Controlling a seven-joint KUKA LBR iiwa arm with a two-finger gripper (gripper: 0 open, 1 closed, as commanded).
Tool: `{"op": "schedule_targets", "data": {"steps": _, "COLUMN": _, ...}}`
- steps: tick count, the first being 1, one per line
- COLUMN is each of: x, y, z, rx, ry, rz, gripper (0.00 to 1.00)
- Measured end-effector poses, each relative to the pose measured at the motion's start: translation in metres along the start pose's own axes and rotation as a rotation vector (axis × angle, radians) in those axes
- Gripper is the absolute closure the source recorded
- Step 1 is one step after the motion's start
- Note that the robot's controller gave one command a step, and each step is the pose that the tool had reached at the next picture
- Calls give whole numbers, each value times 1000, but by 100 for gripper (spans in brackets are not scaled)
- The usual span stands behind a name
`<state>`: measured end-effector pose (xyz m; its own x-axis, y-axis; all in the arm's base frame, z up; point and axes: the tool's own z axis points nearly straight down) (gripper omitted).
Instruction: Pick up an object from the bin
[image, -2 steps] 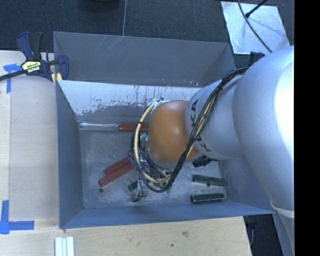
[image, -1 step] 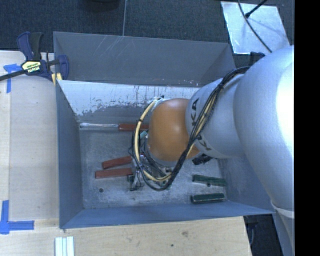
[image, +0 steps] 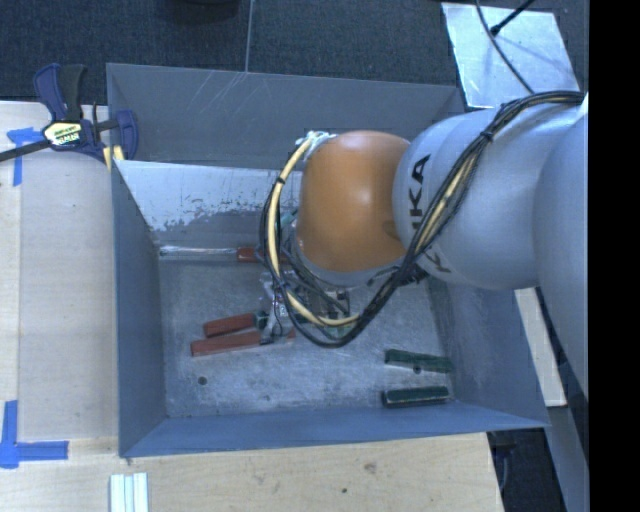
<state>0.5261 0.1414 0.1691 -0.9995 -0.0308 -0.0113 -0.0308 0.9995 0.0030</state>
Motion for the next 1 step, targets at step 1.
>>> {"op": "schedule_targets", "data": {"steps": 1, "x": -18, "y": 5, "z": -58, "rx": 1, "ry": 0, "rz": -12, "gripper": 100}}
